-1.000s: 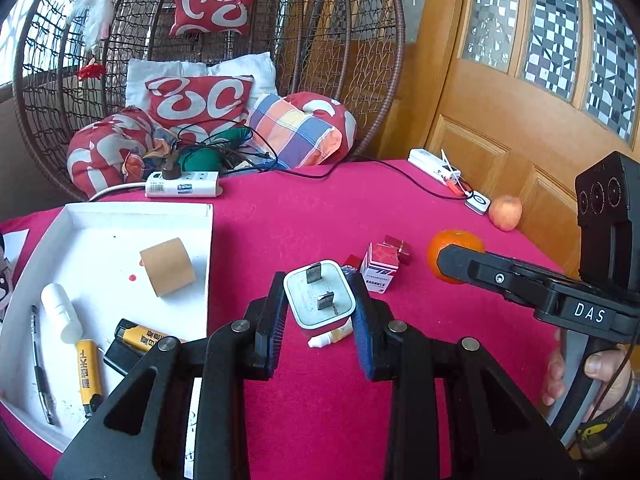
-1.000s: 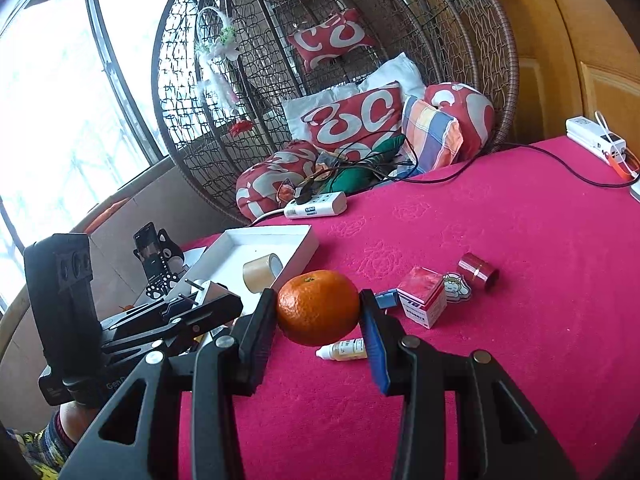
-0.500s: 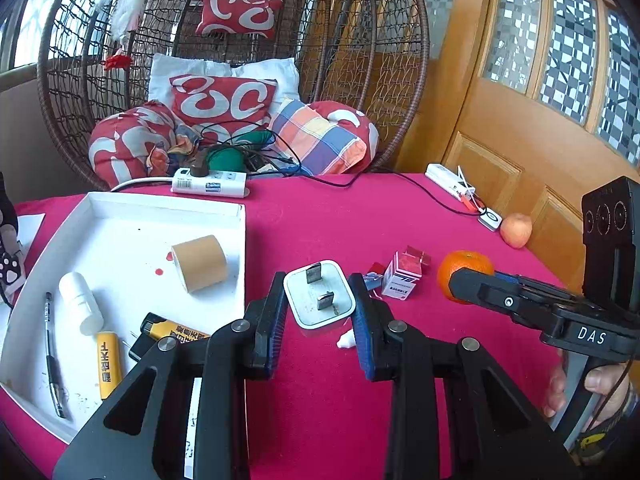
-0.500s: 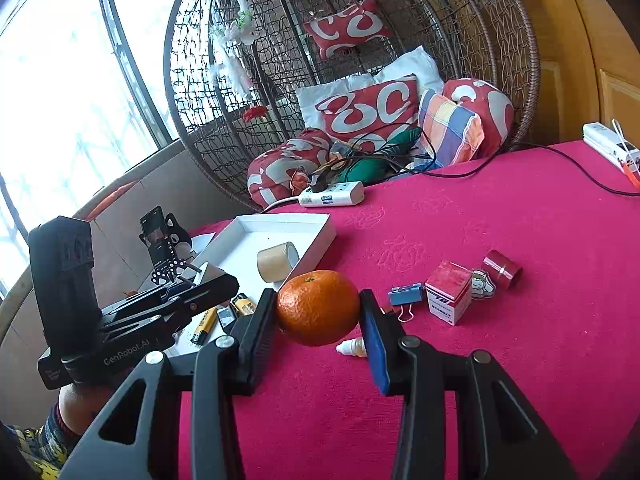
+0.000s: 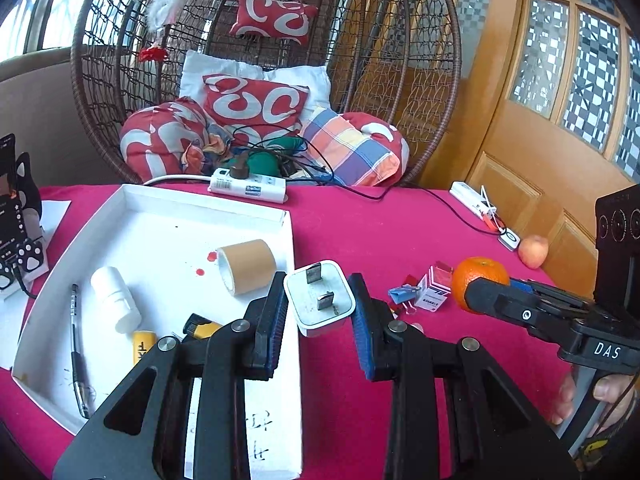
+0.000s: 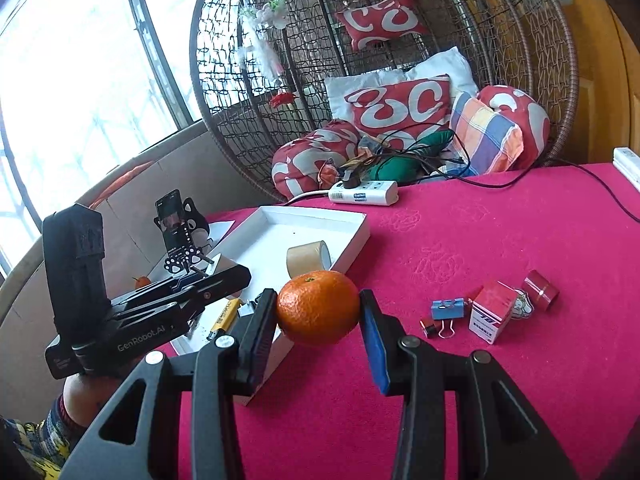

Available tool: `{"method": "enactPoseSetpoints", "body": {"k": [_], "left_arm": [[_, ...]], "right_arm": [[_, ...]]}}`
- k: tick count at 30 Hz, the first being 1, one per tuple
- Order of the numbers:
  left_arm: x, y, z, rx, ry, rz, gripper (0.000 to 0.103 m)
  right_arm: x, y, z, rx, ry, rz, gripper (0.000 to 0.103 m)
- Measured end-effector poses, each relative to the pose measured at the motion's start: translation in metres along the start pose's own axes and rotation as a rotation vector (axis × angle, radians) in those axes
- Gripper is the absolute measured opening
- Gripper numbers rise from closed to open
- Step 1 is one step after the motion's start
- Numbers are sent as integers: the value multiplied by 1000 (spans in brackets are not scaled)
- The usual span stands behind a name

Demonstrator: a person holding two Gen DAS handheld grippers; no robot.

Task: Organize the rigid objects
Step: 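Carry the charger in the left gripper while the right gripper carries the orange to the tray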

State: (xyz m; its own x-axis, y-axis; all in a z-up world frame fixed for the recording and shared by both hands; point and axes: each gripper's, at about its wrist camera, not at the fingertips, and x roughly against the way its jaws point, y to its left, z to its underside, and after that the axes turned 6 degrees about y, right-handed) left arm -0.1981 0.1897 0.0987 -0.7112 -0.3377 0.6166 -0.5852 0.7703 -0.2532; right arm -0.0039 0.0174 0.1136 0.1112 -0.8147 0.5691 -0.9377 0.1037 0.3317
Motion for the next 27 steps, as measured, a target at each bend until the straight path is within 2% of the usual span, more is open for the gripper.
{"method": "enactPoseSetpoints", "body": {"k": [12, 22, 27], "left_arm": [[11, 49, -1, 83, -27, -91, 29], [10, 78, -1, 95, -24, -234, 29], [6, 91, 1, 105, -7, -269, 29]], "right_arm": [[-27, 33, -16, 93, 34, -38, 41], [-55, 52, -26, 136, 74, -59, 41], [-73, 60, -27, 154, 107, -69, 41]]}}
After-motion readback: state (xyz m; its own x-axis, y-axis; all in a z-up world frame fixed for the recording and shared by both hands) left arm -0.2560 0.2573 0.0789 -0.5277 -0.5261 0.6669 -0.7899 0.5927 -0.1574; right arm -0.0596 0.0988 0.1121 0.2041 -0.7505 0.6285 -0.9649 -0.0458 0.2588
